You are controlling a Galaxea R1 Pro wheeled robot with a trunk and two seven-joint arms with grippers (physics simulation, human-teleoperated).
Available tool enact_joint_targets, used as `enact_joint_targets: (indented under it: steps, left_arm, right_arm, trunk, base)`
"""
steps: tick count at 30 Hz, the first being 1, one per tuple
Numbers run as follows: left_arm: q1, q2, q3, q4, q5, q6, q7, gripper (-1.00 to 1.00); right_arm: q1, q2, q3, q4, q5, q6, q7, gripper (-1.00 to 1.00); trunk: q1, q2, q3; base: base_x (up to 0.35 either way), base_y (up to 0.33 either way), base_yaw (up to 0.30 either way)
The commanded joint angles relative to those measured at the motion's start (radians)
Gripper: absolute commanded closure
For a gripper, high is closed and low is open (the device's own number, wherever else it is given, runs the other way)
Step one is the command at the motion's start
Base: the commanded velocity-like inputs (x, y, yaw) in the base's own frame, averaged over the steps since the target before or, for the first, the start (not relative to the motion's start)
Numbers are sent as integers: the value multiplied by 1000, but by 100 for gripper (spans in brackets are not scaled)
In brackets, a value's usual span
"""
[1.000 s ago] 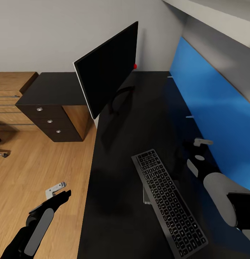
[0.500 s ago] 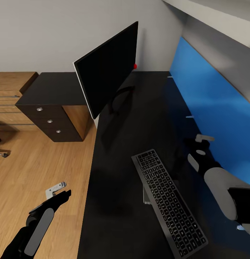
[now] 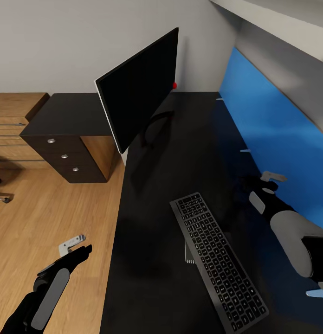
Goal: In the bedroom, organize the workspace by keeping the computer under the desk, ensuring the monitor is on the desk, placing the keyboard on the desk next to the monitor, placing the mouse on the desk next to the keyboard, moving the folder from the swivel chair onto the desk next to the mouse, stacking the notebook on top of the folder with the pen on top of the notebook, and positioning the swivel chair next to the desk.
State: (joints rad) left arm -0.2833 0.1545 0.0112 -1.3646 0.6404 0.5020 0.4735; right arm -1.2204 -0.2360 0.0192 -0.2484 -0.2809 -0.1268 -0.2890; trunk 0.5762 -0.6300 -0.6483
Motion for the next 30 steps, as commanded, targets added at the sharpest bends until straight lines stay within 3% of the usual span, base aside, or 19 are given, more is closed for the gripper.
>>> enact_joint_targets:
  steps: [1,30]
  left_arm:
    - [0,0,-1,-2,10,3,8,-100]
    - [0,3,0,-1,8,1,8,-100]
  right_arm:
    - [-1,0,2,1,-9,-4,-1,-100]
    - [-2,6,4,6,-17,-1,-1,-100]
  trunk:
    - [0,-1,-1]
    - [104,-190,-86]
  base:
    - [0,0,0]
    - [0,0,0]
